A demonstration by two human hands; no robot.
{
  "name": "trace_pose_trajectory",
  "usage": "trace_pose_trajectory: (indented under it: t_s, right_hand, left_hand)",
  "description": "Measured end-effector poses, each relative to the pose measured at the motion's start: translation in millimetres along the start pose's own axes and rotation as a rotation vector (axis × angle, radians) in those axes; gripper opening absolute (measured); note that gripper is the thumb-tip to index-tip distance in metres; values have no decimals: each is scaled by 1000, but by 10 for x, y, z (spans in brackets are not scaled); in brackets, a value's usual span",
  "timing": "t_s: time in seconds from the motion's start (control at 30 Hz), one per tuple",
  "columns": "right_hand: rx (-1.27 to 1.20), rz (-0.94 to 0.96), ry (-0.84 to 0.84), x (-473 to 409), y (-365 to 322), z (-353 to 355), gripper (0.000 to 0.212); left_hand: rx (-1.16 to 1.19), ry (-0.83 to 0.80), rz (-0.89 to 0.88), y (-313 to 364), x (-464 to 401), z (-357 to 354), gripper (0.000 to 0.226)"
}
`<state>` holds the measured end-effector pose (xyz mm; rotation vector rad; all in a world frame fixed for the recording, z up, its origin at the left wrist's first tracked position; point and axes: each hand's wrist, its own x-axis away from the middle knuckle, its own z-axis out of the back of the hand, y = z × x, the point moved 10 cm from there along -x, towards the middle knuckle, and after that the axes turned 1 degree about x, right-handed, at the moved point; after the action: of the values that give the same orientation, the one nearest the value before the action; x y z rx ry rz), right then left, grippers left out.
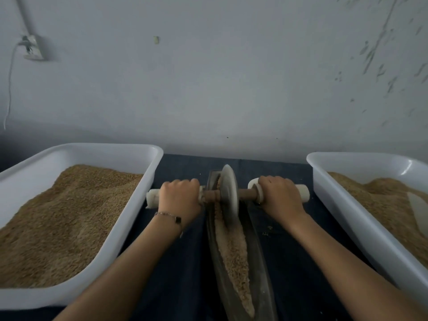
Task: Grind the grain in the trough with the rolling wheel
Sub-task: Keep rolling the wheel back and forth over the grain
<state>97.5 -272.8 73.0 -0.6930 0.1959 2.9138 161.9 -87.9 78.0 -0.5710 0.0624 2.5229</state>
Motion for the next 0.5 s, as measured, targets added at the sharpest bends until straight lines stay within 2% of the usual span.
trace_pose_trajectory:
  t_s: [0.17,0.37,0.5]
  right_hand:
    - [91,53,22,-99,-80,50,8]
    - [12,113,66,553,-162,405,23]
    - [-61,88,80,1018,-114,646,40]
  left_hand:
    - [46,-30,25,-119,-61,-132,21]
    - [110,-81,-99,39,450,39,15]
    - [160,111,-256,248,949,535,28]
